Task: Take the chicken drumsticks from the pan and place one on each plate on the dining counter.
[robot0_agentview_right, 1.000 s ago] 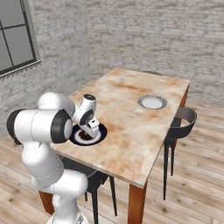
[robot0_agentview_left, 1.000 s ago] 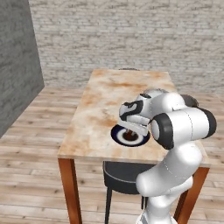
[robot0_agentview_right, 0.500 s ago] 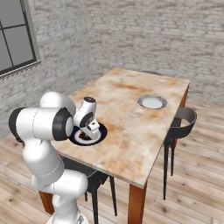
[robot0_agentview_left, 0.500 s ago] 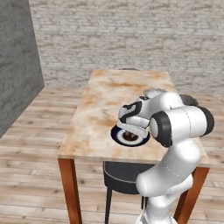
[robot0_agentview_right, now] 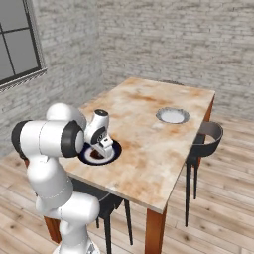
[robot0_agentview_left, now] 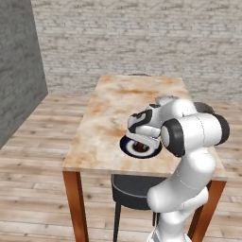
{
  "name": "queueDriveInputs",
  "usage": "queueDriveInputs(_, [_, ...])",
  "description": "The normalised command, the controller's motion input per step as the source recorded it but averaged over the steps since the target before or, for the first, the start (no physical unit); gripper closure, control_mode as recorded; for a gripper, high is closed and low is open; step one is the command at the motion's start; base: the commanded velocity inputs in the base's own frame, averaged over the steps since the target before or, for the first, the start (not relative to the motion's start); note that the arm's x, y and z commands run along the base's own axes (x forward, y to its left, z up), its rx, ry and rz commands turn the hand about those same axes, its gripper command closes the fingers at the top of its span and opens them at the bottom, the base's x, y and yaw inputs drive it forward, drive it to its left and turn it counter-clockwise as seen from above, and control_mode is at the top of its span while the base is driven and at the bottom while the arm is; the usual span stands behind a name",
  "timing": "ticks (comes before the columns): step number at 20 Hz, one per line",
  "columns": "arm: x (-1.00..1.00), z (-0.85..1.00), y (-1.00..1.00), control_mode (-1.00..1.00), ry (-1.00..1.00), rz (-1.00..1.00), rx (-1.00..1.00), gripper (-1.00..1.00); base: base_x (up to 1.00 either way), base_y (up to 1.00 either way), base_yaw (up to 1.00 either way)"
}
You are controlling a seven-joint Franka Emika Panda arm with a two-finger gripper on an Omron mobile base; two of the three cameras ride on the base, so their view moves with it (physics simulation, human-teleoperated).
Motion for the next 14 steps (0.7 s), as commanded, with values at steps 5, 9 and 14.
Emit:
queueDriveInputs(5, [-0.04, 0.15, 0.0, -1.0, 0.0, 0.0, -0.03, -1.0, 0.0, 0.0, 0.0])
queueDriveInputs(9, [-0.26, 0.39, 0.0, -1.0, 0.0, 0.0, -0.04, -1.0, 0.0, 0.0, 0.0])
queueDriveInputs(14, [-0.48, 0.56, 0.0, -1.0, 0.0, 0.01, -0.03, -1.0, 0.0, 0.0, 0.0])
